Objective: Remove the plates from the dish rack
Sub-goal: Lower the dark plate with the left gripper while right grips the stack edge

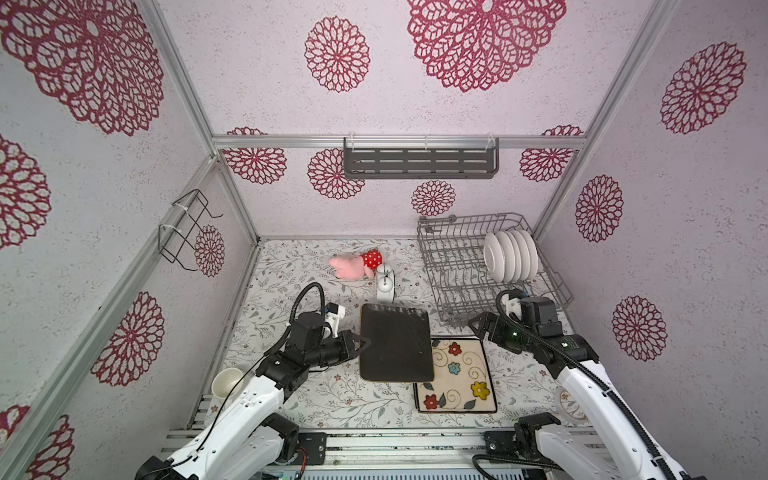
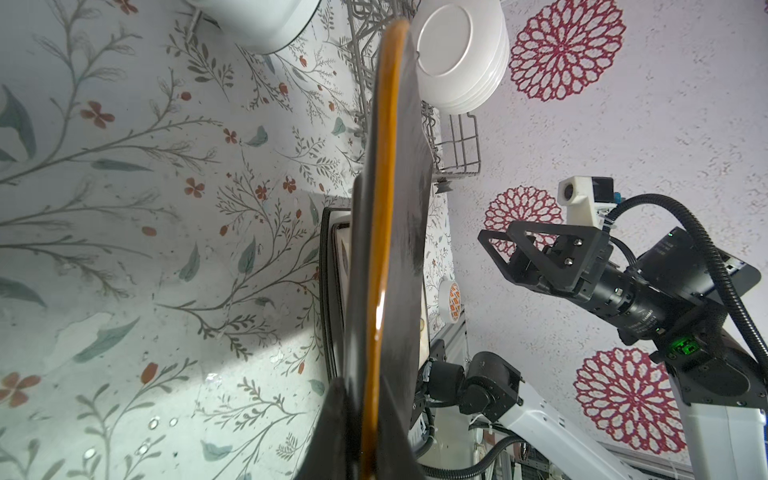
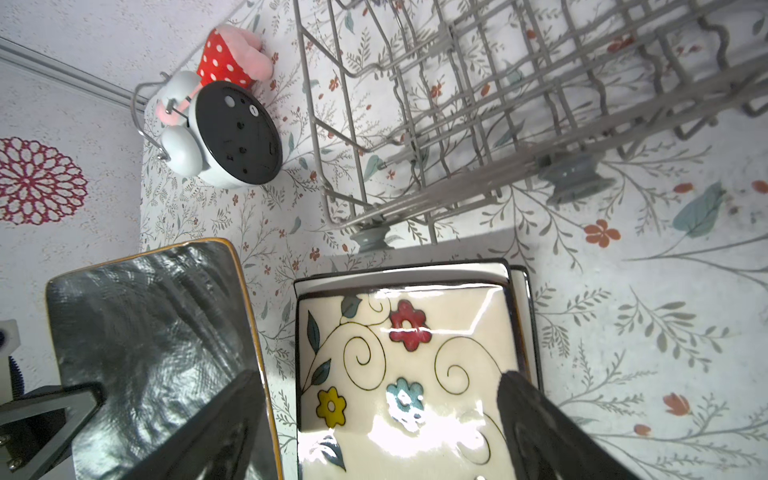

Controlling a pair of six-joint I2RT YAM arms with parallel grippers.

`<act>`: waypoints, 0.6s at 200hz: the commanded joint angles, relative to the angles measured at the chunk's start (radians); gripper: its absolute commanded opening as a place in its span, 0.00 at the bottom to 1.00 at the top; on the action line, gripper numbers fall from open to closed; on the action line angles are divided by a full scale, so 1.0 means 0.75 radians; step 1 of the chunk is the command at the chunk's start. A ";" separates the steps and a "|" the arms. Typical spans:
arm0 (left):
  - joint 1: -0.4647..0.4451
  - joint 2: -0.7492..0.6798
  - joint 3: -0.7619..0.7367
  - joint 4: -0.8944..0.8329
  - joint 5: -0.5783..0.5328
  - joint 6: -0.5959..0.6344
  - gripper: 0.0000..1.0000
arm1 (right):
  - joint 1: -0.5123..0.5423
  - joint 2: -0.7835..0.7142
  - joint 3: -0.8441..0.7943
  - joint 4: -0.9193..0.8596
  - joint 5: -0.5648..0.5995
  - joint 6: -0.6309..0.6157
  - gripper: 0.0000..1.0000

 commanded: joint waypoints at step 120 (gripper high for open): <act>-0.235 0.052 -0.024 0.476 -0.125 -0.196 0.00 | -0.006 -0.068 -0.207 0.049 -0.072 0.132 0.88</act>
